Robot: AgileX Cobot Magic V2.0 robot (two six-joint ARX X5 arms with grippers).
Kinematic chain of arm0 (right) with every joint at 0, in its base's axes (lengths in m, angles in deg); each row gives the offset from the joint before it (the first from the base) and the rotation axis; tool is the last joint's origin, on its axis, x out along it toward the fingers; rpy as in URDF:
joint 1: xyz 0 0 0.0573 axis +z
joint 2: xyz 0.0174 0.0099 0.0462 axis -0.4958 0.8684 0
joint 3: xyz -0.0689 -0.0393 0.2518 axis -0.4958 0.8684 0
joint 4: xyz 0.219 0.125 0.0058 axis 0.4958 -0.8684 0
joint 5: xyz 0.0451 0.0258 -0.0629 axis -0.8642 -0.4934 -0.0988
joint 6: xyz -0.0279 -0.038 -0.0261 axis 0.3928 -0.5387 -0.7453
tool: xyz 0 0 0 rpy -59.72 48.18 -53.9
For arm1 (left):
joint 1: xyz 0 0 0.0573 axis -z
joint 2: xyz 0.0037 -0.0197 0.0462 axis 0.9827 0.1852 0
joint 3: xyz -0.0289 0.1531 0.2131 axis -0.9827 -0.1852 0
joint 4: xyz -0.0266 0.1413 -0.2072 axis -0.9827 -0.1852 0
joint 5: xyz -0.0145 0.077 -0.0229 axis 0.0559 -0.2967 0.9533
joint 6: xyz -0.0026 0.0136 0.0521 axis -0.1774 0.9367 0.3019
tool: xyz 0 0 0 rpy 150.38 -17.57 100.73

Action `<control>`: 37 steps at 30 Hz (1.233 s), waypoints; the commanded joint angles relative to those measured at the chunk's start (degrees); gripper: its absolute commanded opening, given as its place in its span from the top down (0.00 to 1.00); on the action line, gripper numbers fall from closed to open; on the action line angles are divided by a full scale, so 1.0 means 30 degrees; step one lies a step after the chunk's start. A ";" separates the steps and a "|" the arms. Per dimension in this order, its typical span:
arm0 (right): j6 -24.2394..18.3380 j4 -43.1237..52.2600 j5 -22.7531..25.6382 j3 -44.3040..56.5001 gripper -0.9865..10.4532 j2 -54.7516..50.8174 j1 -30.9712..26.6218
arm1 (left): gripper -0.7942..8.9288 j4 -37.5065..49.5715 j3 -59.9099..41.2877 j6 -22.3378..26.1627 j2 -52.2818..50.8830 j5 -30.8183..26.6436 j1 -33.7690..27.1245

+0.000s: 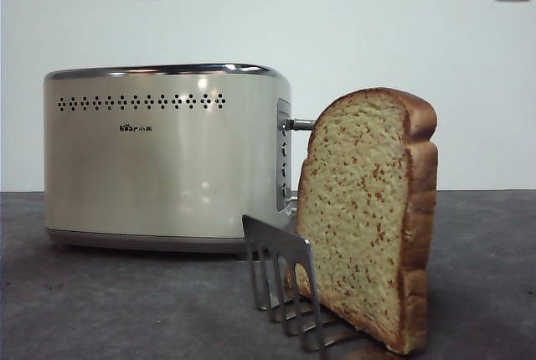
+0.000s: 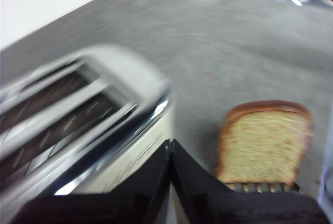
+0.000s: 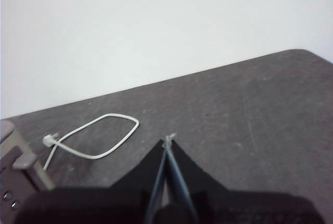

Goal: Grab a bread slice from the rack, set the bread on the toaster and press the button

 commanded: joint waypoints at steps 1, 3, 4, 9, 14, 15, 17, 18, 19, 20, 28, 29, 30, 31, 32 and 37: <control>-0.0204 0.0066 -0.0597 -0.0233 0.92 0.0481 0.0000 | 0.92 -0.0780 0.1749 0.5107 0.1042 0.0109 0.1756; -0.0219 0.0051 -0.1260 -0.0350 0.92 0.0962 0.0000 | 0.92 -0.1625 0.3213 0.6951 0.1982 0.0102 0.2907; -0.0277 0.0044 -0.1610 -0.0393 0.92 0.1151 0.0000 | 0.93 -0.2018 0.3854 0.7613 0.2404 0.0095 0.3359; -0.1566 0.0000 -0.3825 -0.0597 0.92 0.2244 0.0000 | 0.93 -0.4087 0.7038 1.0979 0.4670 -0.0452 0.5319; -0.2368 -0.0146 -0.5960 -0.1071 0.92 0.3184 0.0000 | 0.93 -0.5996 0.8859 1.5161 0.6331 -0.1974 0.6652; -0.2637 -0.0313 -0.6237 -0.1253 0.92 0.3388 0.0000 | 0.93 -0.6455 0.9041 1.6145 0.6594 -0.2302 0.6885; -0.3206 -0.0627 -0.6470 -0.1610 0.92 0.3767 0.0000 | 0.93 -0.7468 0.9347 1.7843 0.7104 -0.2878 0.7264; -0.3504 -0.0816 -0.6513 -0.1814 0.92 0.3942 0.0000 | 0.93 -0.8036 0.9493 1.8557 0.7380 -0.3075 0.7453; -0.3752 -0.0976 -0.6506 -0.1989 0.92 0.4102 0.0000 | 0.93 -0.8393 0.9559 1.9147 0.7592 -0.3075 0.7584; -0.4029 -0.1086 -0.6506 -0.2171 0.92 0.4284 0.0000 | 0.93 -0.8670 0.9573 1.9802 0.7817 -0.3067 0.7708; -0.4641 -0.1224 -0.6506 -0.2943 0.92 0.5472 0.0000 | 0.89 -0.8888 0.9763 2.1172 0.9530 -0.5158 0.8670; -0.4641 -0.1290 -0.6513 -0.2943 0.92 0.5617 0.0000 | 0.83 -0.8918 0.9887 2.1172 0.9777 -0.5450 0.8728; -0.4641 -0.1355 -0.6513 -0.2943 0.92 0.5748 0.0000 | 0.76 -0.8983 1.0040 2.1179 0.9996 -0.5595 0.8757; -0.4641 -0.1435 -0.6513 -0.2943 0.92 0.5909 0.0000 | 0.67 -0.9041 1.0251 2.1230 1.0236 -0.5625 0.8765; -0.4641 -0.1515 -0.6521 -0.2943 0.92 0.6062 0.0000 | 0.59 -0.9129 1.0499 2.1260 1.0484 -0.5610 0.8787; -0.4758 -0.1894 -0.6732 -0.2943 0.92 0.6594 0.0000 | 0.49 -0.9923 1.2087 2.1689 1.1788 -0.5610 0.9034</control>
